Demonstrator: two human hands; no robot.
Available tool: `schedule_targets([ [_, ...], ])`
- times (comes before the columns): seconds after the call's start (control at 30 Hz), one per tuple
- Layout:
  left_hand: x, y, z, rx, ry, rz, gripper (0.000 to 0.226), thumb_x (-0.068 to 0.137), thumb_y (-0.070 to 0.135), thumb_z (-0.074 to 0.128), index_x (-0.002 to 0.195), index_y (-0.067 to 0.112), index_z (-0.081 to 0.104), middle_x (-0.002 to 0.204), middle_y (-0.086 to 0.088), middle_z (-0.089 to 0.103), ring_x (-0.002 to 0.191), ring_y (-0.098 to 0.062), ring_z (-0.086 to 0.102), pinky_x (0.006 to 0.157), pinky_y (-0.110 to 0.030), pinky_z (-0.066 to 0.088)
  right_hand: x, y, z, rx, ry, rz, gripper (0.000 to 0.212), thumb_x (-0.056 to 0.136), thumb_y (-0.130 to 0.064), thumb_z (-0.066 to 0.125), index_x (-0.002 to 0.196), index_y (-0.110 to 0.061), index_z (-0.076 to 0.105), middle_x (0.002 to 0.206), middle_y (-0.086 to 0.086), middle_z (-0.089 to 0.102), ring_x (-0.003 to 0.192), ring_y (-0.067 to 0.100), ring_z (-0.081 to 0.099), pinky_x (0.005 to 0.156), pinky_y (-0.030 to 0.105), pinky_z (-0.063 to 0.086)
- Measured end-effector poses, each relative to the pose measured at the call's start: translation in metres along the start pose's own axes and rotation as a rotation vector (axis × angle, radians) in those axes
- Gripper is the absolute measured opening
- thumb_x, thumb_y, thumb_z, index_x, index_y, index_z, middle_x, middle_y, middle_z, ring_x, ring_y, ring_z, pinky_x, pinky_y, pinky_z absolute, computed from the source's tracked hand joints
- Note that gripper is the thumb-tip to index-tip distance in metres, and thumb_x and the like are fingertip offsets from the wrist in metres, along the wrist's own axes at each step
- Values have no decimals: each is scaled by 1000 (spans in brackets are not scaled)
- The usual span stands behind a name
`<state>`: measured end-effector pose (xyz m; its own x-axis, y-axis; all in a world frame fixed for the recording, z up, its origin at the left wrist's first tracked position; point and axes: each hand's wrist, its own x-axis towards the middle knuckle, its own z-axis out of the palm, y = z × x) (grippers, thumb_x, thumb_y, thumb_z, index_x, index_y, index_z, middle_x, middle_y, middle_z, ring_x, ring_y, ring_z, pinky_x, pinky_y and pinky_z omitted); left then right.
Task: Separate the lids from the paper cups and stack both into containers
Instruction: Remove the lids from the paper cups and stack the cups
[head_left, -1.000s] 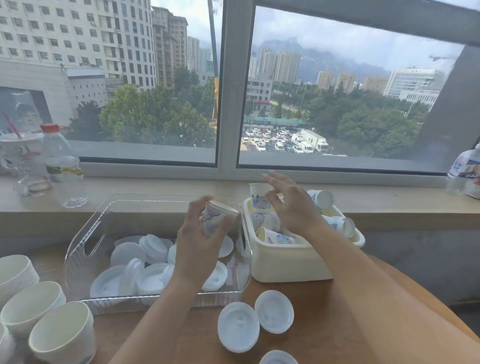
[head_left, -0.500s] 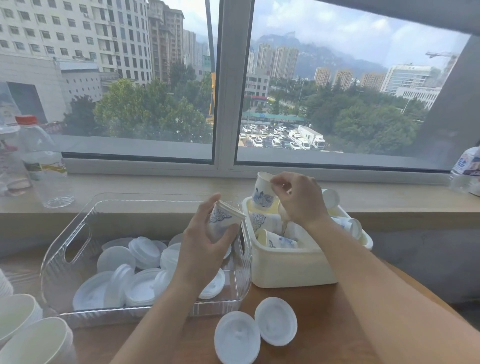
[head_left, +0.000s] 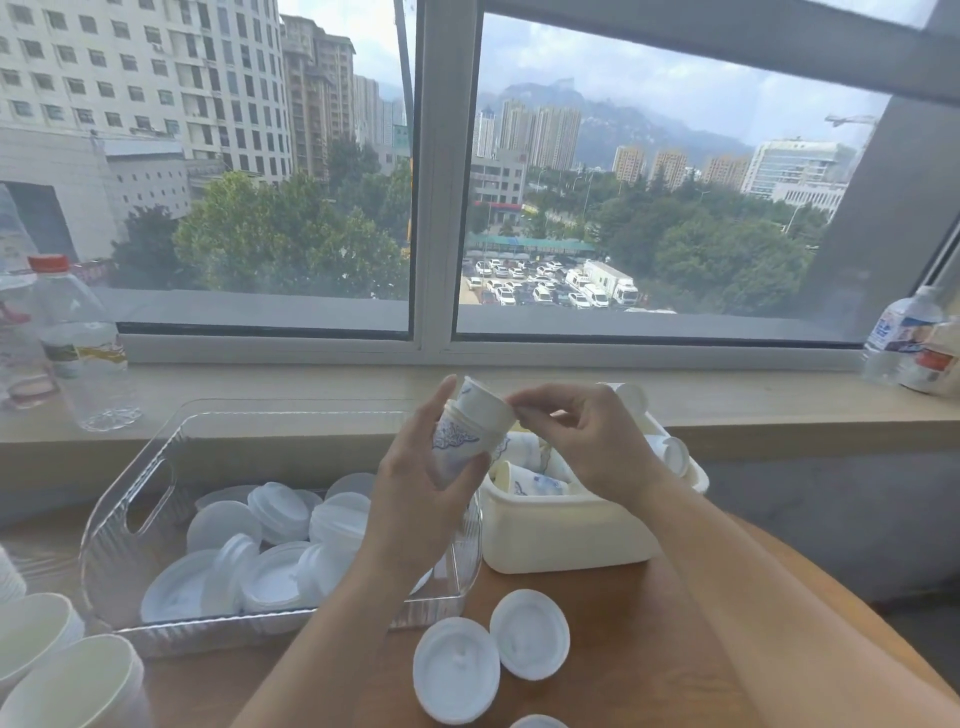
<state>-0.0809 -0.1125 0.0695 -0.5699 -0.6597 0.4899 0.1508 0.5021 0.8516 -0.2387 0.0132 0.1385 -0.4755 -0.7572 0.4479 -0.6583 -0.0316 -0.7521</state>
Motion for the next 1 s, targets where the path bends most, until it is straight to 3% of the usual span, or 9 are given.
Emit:
schedule_targets([
  [0.07, 0, 2, 0, 18, -11, 21, 77, 93, 26, 79, 150, 59, 40, 127, 5, 68, 87, -32, 61, 81, -43, 56, -4, 0, 2, 2, -30, 11, 14, 99, -17, 72, 106, -22, 83, 98, -6, 81, 97, 23, 75, 91, 49, 59],
  [0.13, -1, 4, 0, 33, -8, 43, 74, 93, 26, 79, 149, 58, 43, 124, 7, 68, 79, -14, 53, 78, -37, 52, -6, -1, 3, 5, -51, 13, 14, 99, -18, 72, 108, -22, 83, 100, -6, 81, 99, 23, 75, 92, 47, 60],
  [0.33, -3, 3, -4, 44, 29, 26, 59, 91, 24, 81, 136, 51, 53, 113, 15, 72, 89, -10, 70, 83, -43, 59, -7, 1, 1, -15, -40, 31, 13, 97, -22, 74, 104, -29, 83, 98, -12, 80, 94, 16, 74, 85, 29, 61],
  [0.43, -4, -4, -10, 56, 30, 11, 56, 91, 24, 82, 134, 48, 54, 111, 15, 73, 94, -15, 73, 84, -48, 61, 3, 14, -2, -198, -35, 31, 15, 96, -23, 75, 108, -29, 81, 99, -14, 79, 90, 0, 70, 82, 17, 54],
  [0.6, -3, -14, -13, 81, 27, 9, 56, 91, 24, 82, 134, 45, 54, 112, 17, 72, 98, -15, 72, 84, -48, 60, 29, 33, 8, -511, -182, 68, 32, 94, -28, 75, 126, -29, 73, 117, -16, 74, 106, 5, 65, 105, 33, 49],
  [0.83, -1, -31, -15, 30, 26, -17, 59, 93, 22, 80, 140, 45, 52, 123, 16, 70, 100, -16, 74, 86, -45, 62, 55, 37, 23, -781, -399, 132, 57, 93, -34, 76, 146, -34, 55, 136, -10, 66, 127, 16, 58, 108, 37, 46],
  [1.0, -1, -39, -14, 9, 28, -36, 63, 93, 22, 80, 144, 44, 51, 123, 21, 69, 99, -13, 74, 83, -39, 64, 59, 41, 23, -885, -470, 193, 56, 94, -27, 64, 147, -39, 51, 141, -9, 64, 133, 19, 52, 104, 37, 42],
])
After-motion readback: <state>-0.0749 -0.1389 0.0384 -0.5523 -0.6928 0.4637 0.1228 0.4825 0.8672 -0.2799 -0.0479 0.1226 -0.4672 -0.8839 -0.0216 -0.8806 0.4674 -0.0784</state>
